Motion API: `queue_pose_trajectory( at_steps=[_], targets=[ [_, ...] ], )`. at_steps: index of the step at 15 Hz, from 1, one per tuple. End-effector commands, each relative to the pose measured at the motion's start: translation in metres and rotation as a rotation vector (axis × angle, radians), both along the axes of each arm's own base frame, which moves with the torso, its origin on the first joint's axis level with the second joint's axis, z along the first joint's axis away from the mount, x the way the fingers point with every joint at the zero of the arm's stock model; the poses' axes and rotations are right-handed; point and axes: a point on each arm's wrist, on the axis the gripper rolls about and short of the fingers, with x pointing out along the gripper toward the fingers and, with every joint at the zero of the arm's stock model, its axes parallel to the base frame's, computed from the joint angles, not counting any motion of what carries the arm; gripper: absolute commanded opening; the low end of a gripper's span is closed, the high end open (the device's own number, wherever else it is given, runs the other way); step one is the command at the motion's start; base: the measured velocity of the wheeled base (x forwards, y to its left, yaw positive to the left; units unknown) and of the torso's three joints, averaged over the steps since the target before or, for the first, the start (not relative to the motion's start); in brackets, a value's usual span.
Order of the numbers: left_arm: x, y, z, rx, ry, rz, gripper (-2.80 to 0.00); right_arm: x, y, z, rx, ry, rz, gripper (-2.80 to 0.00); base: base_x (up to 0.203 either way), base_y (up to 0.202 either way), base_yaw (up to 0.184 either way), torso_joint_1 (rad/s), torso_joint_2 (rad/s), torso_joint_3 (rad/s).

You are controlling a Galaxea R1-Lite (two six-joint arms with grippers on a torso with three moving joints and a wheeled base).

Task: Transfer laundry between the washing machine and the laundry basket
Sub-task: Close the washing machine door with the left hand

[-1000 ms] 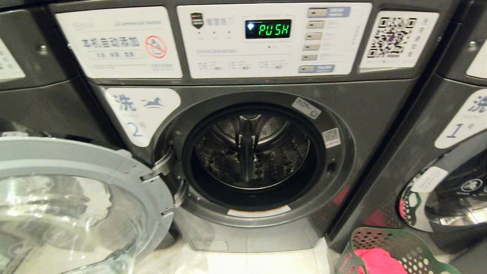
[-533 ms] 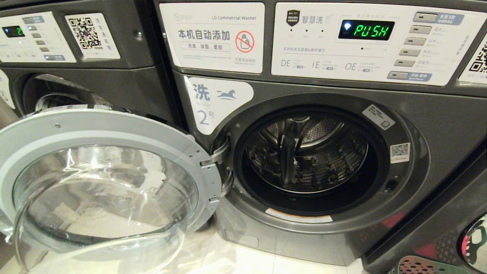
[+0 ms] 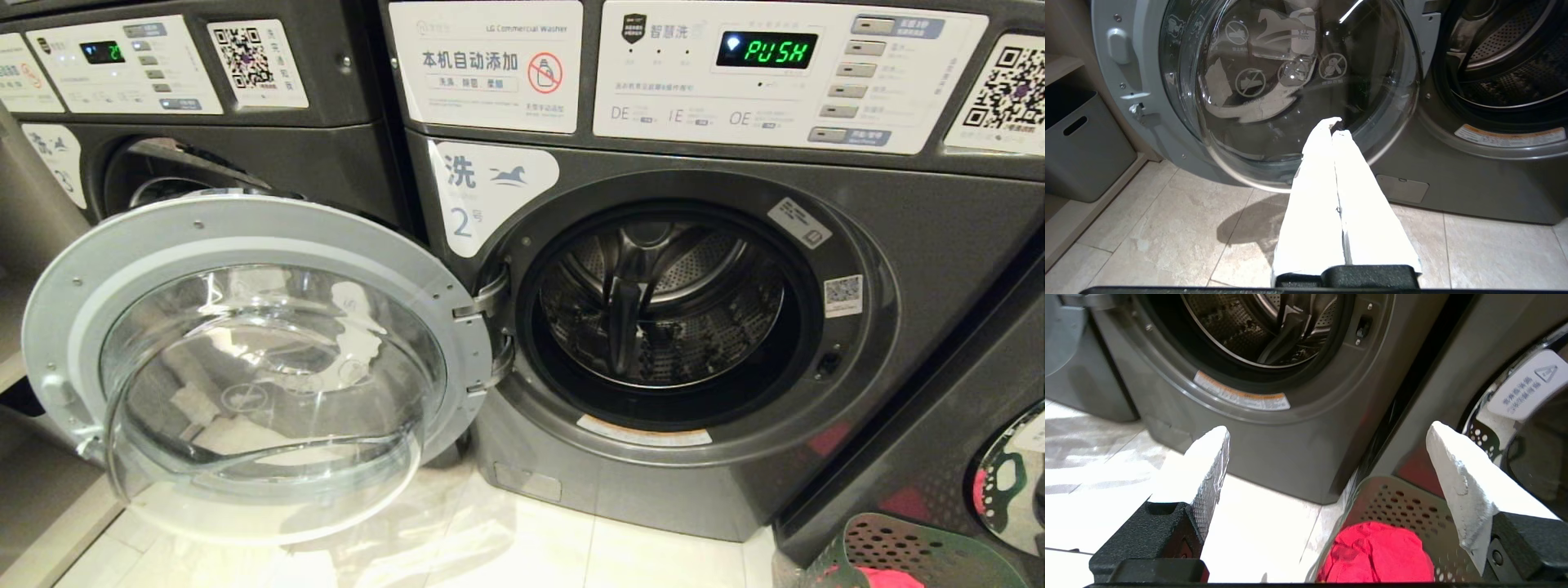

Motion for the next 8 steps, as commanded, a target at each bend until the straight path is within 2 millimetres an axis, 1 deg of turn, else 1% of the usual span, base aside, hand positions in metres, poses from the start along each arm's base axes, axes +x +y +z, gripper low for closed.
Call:
queue_pose_trajectory(
  at_steps=[1, 8],
  targets=[
    [0.0033, 0.0, -0.011, 0.0, 0.04, -0.001, -2.8, 0.0001, 0.0, 0.0001, -0.002, 0.001, 0.001, 0.0, -0.195, 0.0, 0.0, -0.002, 0.0, 0.002],
    [0.0033, 0.0, -0.011, 0.002, 0.04, -0.003, -2.8, 0.0001, 0.0, 0.0001, 0.0, 0.001, 0.001, 0.0, -0.194, 0.0, 0.001, 0.001, 0.0, 0.002]
  ],
)
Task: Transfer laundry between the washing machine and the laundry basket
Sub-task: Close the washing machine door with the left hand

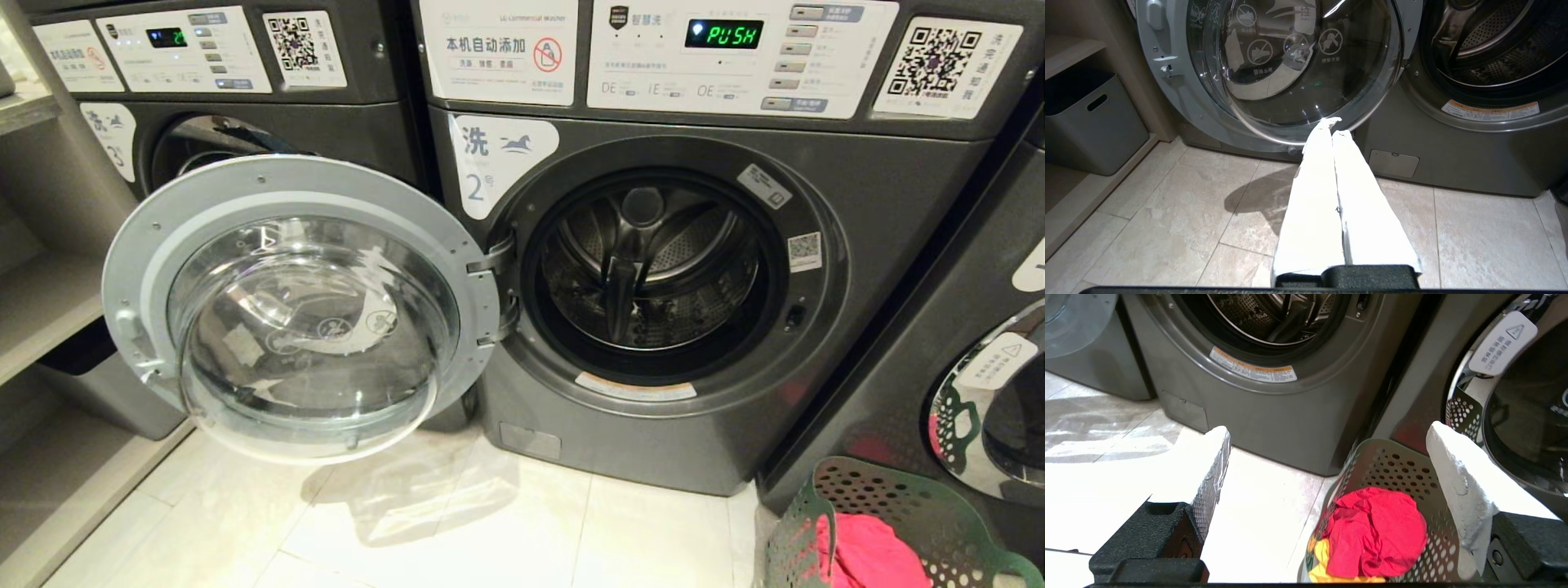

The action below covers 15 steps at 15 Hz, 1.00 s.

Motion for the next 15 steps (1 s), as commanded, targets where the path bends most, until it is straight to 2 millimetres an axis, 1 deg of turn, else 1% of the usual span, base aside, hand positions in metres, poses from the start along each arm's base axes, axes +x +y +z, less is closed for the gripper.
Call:
queue_pose_trajectory(
  at_steps=[1, 2, 5, 6, 7, 8, 9, 10, 11, 12, 13, 14, 15],
  targets=[
    [0.003, 0.0, -0.011, 0.003, 0.042, 0.006, -2.8, 0.0, 0.0, 0.0, -0.001, 0.001, 0.0, 0.0, -0.191, 0.0, 0.003, -0.002, 0.01, 0.002],
    [0.003, 0.0, -0.011, -0.01, 0.042, 0.007, -2.8, 0.0, 0.0, 0.0, -0.001, -0.001, 0.001, 0.0, -0.143, 0.0, 0.0, -0.003, 0.0, 0.003],
    [0.003, 0.0, -0.012, 0.011, 0.047, 0.003, -2.8, 0.0, 0.0, 0.0, 0.007, 0.001, 0.001, 0.0, 0.0, 0.0, 0.0, 0.0, 0.0, 0.0],
    [0.002, 0.0, -0.006, 0.025, 0.021, 0.013, -2.8, 0.0, 0.0, 0.0, 0.004, 0.001, 0.001, 0.0, 0.0, 0.0, 0.0, 0.0, 0.0, 0.0],
    [-0.002, 0.001, 0.008, 0.024, -0.025, 0.029, -2.8, 0.0, 0.0, 0.0, 0.01, 0.003, -0.002, 0.0, 0.0, 0.0, 0.0, 0.0, 0.0, 0.0],
    [-0.009, 0.001, 0.031, 0.022, -0.079, 0.043, -2.8, 0.0, 0.0, 0.0, 0.013, 0.003, -0.005, 0.0, 0.0, 0.0, 0.0, 0.0, 0.0, 0.0],
    [-0.015, 0.001, 0.062, 0.02, -0.127, 0.053, -2.8, 0.0, 0.0, 0.0, 0.02, 0.003, -0.009, 0.0, 0.0, 0.0, 0.0, 0.0, 0.0, 0.0],
    [-0.015, 0.001, 0.092, 0.019, -0.14, 0.059, -2.8, 0.0, 0.0, 0.0, 0.027, 0.004, -0.01, 0.0, 0.0, 0.0, 0.0, 0.0, 0.0, 0.0],
    [-0.008, 0.001, 0.124, 0.019, -0.132, 0.064, -2.8, 0.0, 0.0, -0.001, 0.028, 0.008, -0.01, 0.0, 0.0, 0.0, 0.0, 0.0, 0.0, 0.0],
    [0.009, 0.001, 0.162, 0.019, -0.11, 0.072, -2.8, 0.0, 0.0, -0.001, 0.027, 0.008, -0.009, 0.0, 0.0, 0.0, 0.0, 0.0, 0.0, 0.0],
    [0.033, 0.002, 0.198, 0.019, -0.088, 0.087, -2.8, 0.0, 0.0, -0.001, 0.028, 0.008, -0.008, 0.0, 0.0, 0.0, 0.0, 0.0, 0.0, 0.0],
    [0.062, 0.003, 0.228, 0.016, -0.066, 0.108, -2.8, 0.0, 0.0, -0.001, 0.028, 0.008, -0.01, 0.0, 0.0, 0.0, 0.0, 0.0, 0.0, 0.0],
    [0.097, 0.004, 0.257, 0.012, -0.048, 0.134, -2.8, 0.0, 0.0, 0.0, 0.028, 0.007, -0.01, 0.0, 0.0, 0.0, 0.0, 0.0, 0.0, 0.0]
  ],
)
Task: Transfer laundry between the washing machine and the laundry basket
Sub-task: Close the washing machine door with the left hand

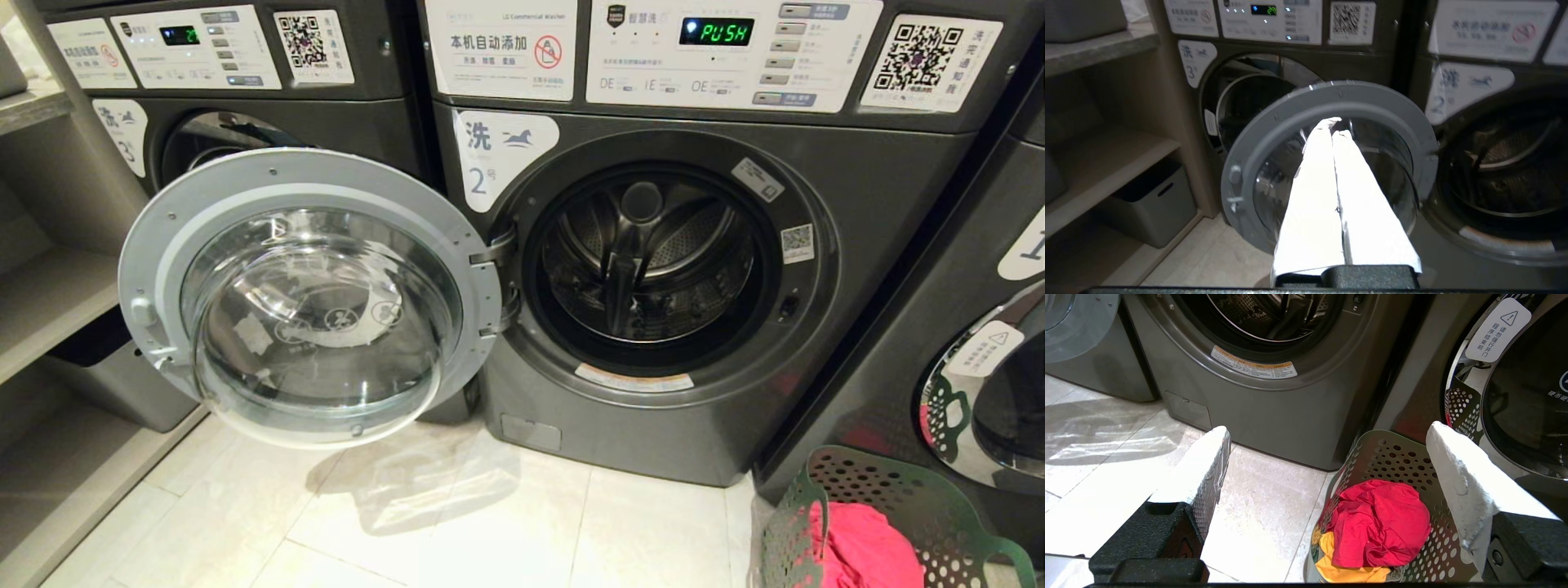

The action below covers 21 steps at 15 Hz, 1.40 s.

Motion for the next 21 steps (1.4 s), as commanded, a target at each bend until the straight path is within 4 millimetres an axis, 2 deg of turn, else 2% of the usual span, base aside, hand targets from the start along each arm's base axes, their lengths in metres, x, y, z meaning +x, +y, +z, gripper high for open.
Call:
queue_pose_trajectory(
  at_steps=[1, 3, 5, 7, 8, 9, 11, 14, 17, 21],
  targets=[
    [0.124, 0.004, 0.061, -0.015, 0.168, 0.053, -2.8, 0.0, 0.0, 0.0, -0.002, 0.0, 0.001, 0.0, 0.0, 0.0, 0.0, 0.0, 0.0, 0.0],
    [0.196, 0.017, 0.088, -0.032, 0.183, 0.132, -2.8, 0.0, 0.0, 0.0, -0.003, 0.0, 0.002, 0.0, 0.0, 0.0, 0.0, 0.0, 0.0, 0.0],
    [0.258, 0.043, 0.101, -0.057, 0.175, 0.217, -2.8, 0.0, 0.0, 0.0, 0.005, 0.001, -0.002, 0.0, 0.0, 0.0, 0.0, 0.0, 0.0, 0.0],
    [0.31, 0.079, 0.096, -0.08, 0.18, 0.266, -2.8, 0.0, 0.0, 0.0, 0.013, 0.001, -0.002, 0.0, 0.0, 0.0, 0.0, 0.0, 0.0, 0.0],
    [0.329, 0.096, 0.086, -0.088, 0.203, 0.255, -2.8, 0.0, 0.0, 0.0, 0.027, 0.001, -0.002, 0.0, 0.0, 0.0, 0.0, 0.0, 0.0, 0.0],
    [0.34, 0.11, 0.078, -0.091, 0.222, 0.176, -2.8, 0.0, 0.0, 0.0, 0.05, 0.002, -0.003, 0.0, 0.0, 0.0, 0.0, 0.0, 0.0, 0.0],
    [0.355, 0.125, 0.063, -0.109, 0.264, 0.009, -2.8, 0.0, 0.0, 0.0, 0.063, 0.002, -0.02, 0.0, 0.0, 0.0, 0.0, 0.0, 0.0, 0.0],
    [0.355, 0.131, 0.056, -0.171, 0.323, -0.168, -2.8, 0.0, 0.0, 0.0, 0.063, 0.002, -0.022, 0.0, 0.0, 0.0, 0.0, 0.0, 0.0, 0.0],
    [0.357, 0.134, 0.052, -0.187, 0.336, -0.22, -2.8, 0.0, 0.0, 0.0, 0.064, 0.002, -0.022, 0.0, 0.0, 0.0, 0.0, 0.0, 0.0, 0.0],
    [0.371, 0.141, 0.043, -0.174, 0.307, -0.216, -2.8, 0.0, 0.0, 0.0, 0.064, 0.002, -0.022, 0.0, 0.0, 0.0, 0.0, 0.0, 0.0, 0.0]
  ],
)
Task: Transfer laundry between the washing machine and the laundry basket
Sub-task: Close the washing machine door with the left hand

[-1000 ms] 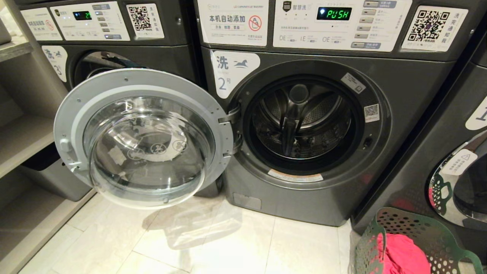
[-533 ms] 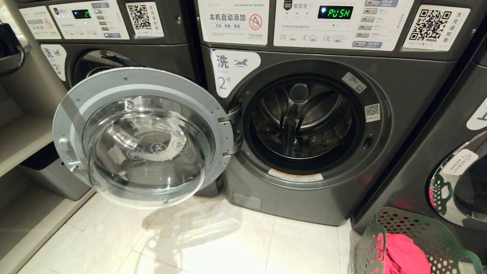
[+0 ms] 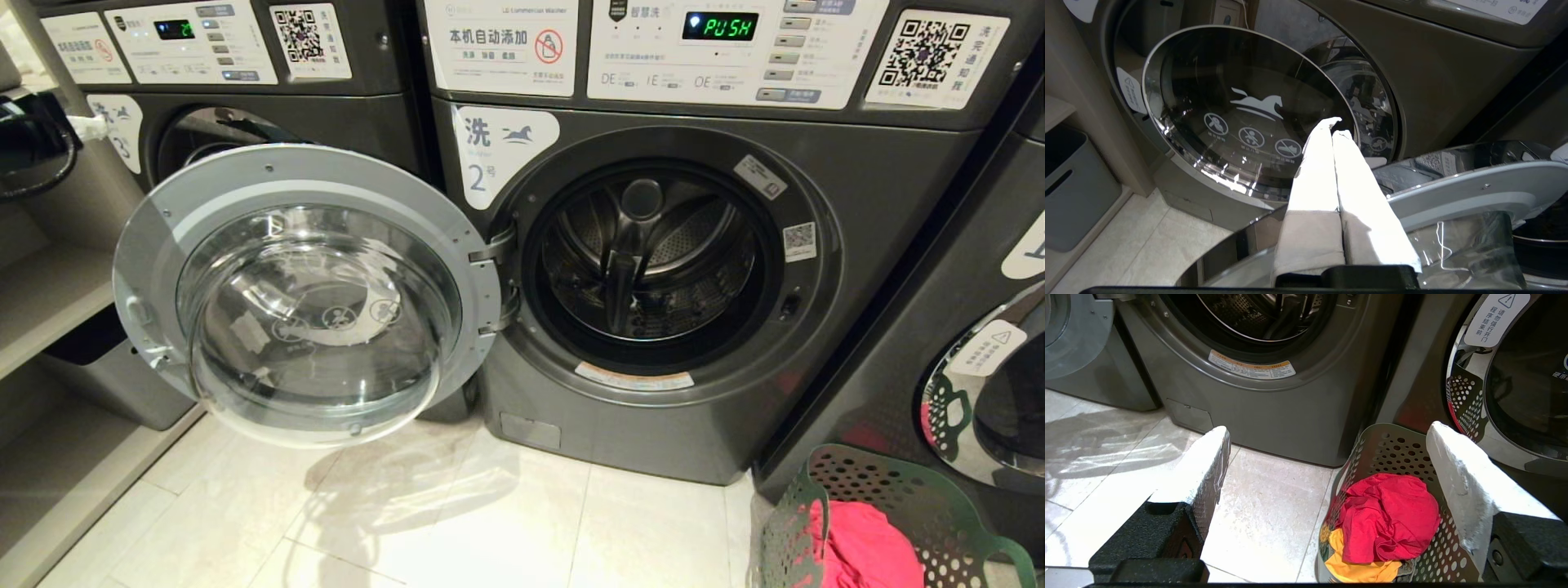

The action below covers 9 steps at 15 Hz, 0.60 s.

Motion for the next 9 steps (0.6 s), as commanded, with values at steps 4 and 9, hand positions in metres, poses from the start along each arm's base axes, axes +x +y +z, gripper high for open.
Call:
queue_pose_trajectory(
  at_steps=[4, 9],
  targets=[
    [0.019, 0.007, -0.019, -0.03, 0.025, -0.009, -2.8, 0.0, 0.0, 0.0, -0.001, 0.001, 0.001, 0.0, 0.0, 0.0, 0.0, 0.0, 0.0, 0.0],
    [0.038, 0.01, -0.034, -0.046, 0.001, -0.019, -2.8, 0.0, 0.0, 0.0, -0.001, 0.001, 0.001, 0.0, 0.0, 0.0, 0.0, 0.0, 0.0, 0.0]
  ],
)
